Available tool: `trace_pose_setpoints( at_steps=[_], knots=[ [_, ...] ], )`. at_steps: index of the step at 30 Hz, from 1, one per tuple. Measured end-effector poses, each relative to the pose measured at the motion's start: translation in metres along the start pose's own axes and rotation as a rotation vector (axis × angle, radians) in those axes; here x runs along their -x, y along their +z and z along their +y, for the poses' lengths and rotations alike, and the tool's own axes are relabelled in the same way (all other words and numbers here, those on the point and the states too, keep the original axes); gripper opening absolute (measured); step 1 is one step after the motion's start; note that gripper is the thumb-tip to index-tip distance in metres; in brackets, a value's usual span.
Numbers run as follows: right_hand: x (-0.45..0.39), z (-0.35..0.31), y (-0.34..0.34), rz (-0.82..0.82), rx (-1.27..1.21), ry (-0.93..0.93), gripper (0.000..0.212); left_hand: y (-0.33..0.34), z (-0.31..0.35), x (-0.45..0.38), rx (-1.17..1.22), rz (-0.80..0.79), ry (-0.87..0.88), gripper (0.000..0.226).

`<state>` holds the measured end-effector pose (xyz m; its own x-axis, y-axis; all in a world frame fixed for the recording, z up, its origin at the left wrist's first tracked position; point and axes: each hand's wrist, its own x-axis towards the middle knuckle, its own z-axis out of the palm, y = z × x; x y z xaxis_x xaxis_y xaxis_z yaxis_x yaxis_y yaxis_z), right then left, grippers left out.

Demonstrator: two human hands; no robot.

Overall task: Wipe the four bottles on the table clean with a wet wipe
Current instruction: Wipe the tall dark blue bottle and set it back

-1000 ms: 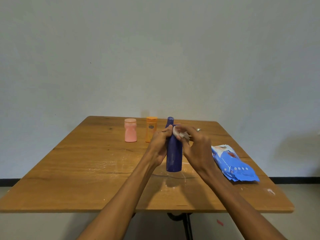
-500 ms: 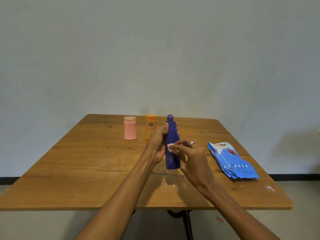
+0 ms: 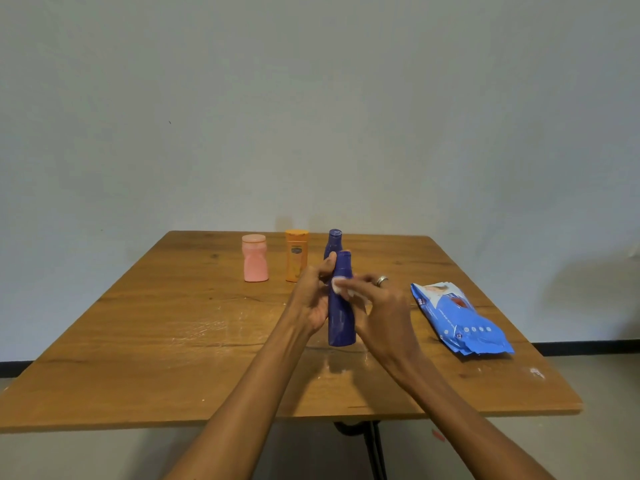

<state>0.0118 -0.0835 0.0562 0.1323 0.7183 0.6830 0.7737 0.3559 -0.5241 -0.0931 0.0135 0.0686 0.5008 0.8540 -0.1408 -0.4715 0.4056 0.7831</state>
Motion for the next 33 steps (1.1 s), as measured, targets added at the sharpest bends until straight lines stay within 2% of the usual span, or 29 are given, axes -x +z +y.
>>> trace_pose_setpoints(
  at_steps=[3, 6, 12, 15, 18, 23, 26, 28, 33],
  knots=[
    [0.029, 0.003, 0.001, -0.125, 0.063, -0.063, 0.039, -0.005, -0.004, -0.002, 0.005, 0.01, -0.013, 0.045],
    [0.038, 0.007, -0.001, -0.165, 0.073, -0.054, 0.039, -0.004, -0.007, 0.0, 0.031, 0.006, -0.031, 0.043],
    [-0.007, 0.007, -0.003, 0.043, 0.037, 0.073, 0.033, 0.002, -0.009, -0.005, 0.025, -0.029, -0.016, 0.037],
    [-0.012, 0.005, 0.0, 0.061, 0.04, 0.047, 0.028, 0.001, -0.006, -0.007, 0.002, -0.029, 0.001, 0.041],
    [0.007, 0.003, 0.005, -0.005, 0.031, -0.016, 0.031, 0.0, -0.002, -0.006, -0.026, -0.036, -0.002, 0.059],
    [0.05, 0.004, 0.013, -0.188, 0.164, -0.073, 0.043, -0.003, 0.0, -0.009, -0.037, -0.004, -0.037, 0.052],
    [0.057, 0.003, 0.01, -0.226, 0.161, -0.08, 0.04, -0.003, -0.002, -0.008, -0.024, -0.002, -0.028, 0.052],
    [0.054, 0.002, 0.007, -0.206, 0.162, -0.095, 0.038, -0.002, -0.003, -0.007, 0.005, -0.042, -0.019, 0.054],
    [0.034, 0.008, 0.0, 0.016, 0.001, 0.029, 0.033, 0.001, -0.006, -0.002, 0.051, -0.073, -0.012, 0.051]
  ],
)
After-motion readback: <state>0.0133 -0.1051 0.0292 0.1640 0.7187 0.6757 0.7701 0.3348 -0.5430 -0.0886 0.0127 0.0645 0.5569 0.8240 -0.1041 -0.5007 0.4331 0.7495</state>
